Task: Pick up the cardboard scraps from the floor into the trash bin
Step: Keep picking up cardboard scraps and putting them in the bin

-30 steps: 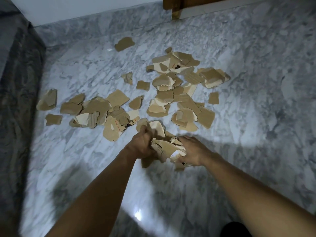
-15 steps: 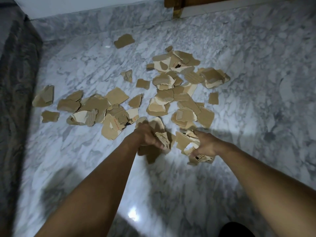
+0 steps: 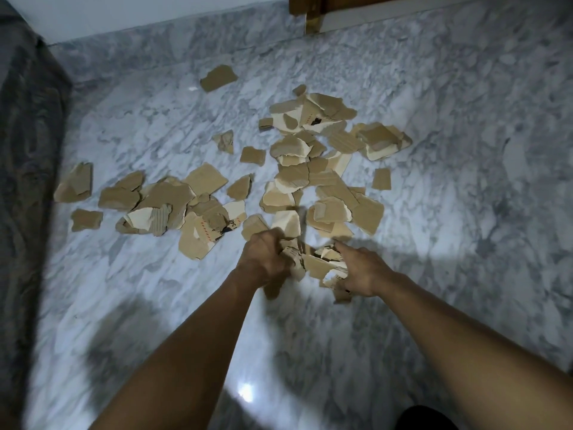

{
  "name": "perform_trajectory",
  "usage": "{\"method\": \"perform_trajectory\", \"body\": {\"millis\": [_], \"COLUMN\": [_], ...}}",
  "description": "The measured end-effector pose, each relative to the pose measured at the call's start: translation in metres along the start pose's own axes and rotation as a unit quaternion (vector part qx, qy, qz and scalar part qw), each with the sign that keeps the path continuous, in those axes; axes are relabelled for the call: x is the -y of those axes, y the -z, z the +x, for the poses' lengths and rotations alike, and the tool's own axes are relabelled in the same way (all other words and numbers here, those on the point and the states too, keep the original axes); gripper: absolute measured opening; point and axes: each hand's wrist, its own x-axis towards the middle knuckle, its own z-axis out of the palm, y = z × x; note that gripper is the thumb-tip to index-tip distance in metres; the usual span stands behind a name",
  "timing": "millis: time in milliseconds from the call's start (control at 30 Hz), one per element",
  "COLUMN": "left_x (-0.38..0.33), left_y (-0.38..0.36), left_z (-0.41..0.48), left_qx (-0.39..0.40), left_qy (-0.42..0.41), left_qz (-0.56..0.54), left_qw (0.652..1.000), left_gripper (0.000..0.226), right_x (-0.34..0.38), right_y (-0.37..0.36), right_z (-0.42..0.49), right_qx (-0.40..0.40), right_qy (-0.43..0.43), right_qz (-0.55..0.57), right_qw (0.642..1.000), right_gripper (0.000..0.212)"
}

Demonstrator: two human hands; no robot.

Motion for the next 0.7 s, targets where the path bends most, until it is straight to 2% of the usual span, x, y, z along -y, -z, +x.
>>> {"method": "perform_trajectory", "body": {"millis": [100,200,267,433,567,633,700], "left_x": [0.021,0.047,0.063,0.087,0.087,0.085,0.078], "left_y": [0.025,0.052,0.064,0.063,0.049,0.047,0.063], "left_z": [-0.002,-0.003,-0.007,-0.018,-0.028,-0.022,-0.011], "left_qx": [0.007,-0.016,-0.022,0.053,0.108,0.114,0.104], "left_qy": [0.043,0.078,0.095,0.157,0.143,0.135,0.103], "left_qz": [-0.078,-0.186,-0.169,-0.125,-0.113,-0.126,-0.127], "left_qw": [0.996,0.979,0.981,0.978,0.977,0.976,0.981], "left_gripper": [0.042,0.073,0.084,0.079,0.064,0.053,0.045], "right_x": [0.005,0.008,0.007,0.008,0.015,0.015,0.025], "right_y": [0.003,0.005,0.004,0.004,-0.007,-0.008,0.007], "right_z": [0.001,0.000,-0.002,-0.002,-0.008,-0.008,-0.003], "right_qx": [0.002,0.007,0.015,0.040,0.072,0.085,0.060], "right_qy": [0.005,0.020,0.014,0.009,0.001,-0.005,-0.007], "right_qz": [-0.011,-0.016,-0.004,-0.015,-0.016,-0.003,-0.013], "right_qw": [1.000,1.000,1.000,0.999,0.997,0.996,0.998], "right_gripper": [0.085,0.068,0.067,0.076,0.087,0.096,0.097]}}
